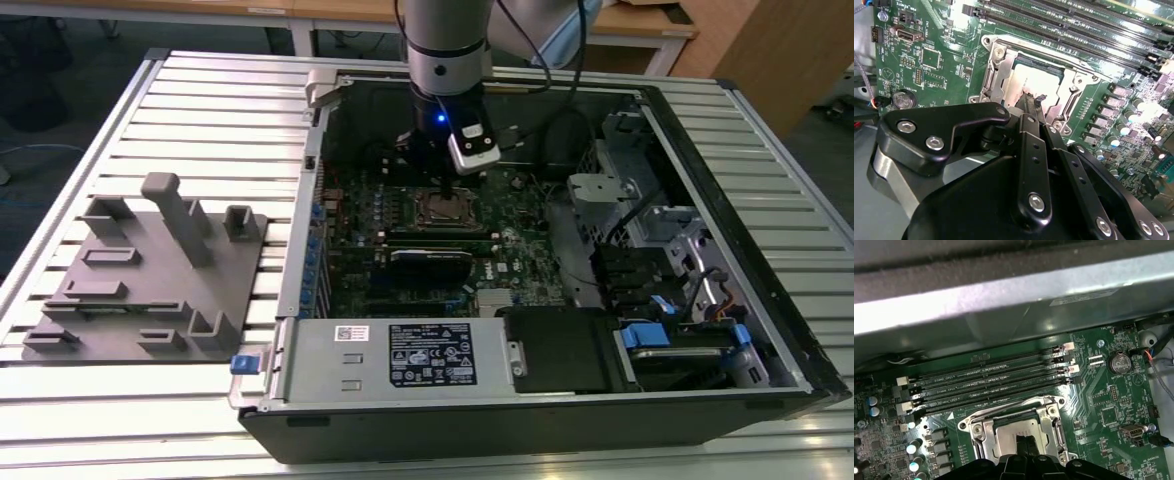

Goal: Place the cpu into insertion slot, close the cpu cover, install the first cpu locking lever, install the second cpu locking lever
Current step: 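Install the first cpu locking lever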

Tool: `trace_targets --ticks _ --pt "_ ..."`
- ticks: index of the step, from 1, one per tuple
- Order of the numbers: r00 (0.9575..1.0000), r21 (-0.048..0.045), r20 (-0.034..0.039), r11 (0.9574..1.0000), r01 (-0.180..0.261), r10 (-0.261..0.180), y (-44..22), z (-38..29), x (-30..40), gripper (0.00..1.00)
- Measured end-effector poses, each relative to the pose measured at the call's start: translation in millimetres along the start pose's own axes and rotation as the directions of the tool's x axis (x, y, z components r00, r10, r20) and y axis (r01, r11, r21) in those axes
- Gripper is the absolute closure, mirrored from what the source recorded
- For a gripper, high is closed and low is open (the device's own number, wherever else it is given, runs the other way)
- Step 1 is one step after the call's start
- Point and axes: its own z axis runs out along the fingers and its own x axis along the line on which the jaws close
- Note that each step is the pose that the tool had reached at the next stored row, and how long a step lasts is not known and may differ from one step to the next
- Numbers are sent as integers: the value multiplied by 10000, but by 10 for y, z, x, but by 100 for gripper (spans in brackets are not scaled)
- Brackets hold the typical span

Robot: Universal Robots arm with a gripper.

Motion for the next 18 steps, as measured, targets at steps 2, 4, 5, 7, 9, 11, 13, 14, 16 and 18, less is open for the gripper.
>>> trace_targets --ticks 2,4,5,7,9,11,13,14,16,18 --pt "10000 8 -31 10000 0 0 0 0 0 90" --pt "10000 7 -31 10000 -2 2 0 1 0 90" --pt "10000 6 -31 10000 -2 2 0 1 1 90" --pt "10000 -66 -47 10000 -9 9 -2 2 0 90" --pt "10000 -131 -62 9999 -19 18 -4 1 -1 90" --pt "10000 -133 -63 9999 -20 19 -4 1 -1 90" --pt "10000 -133 -64 9999 -20 19 -5 -2 -1 90" --pt "10000 -134 -64 9999 -19 18 -5 -9 -2 90" --pt "10000 -135 -64 9999 -19 18 -4 -26 -4 90" --pt "10000 -136 -64 9999 -20 19 -3 -45 -6 90"
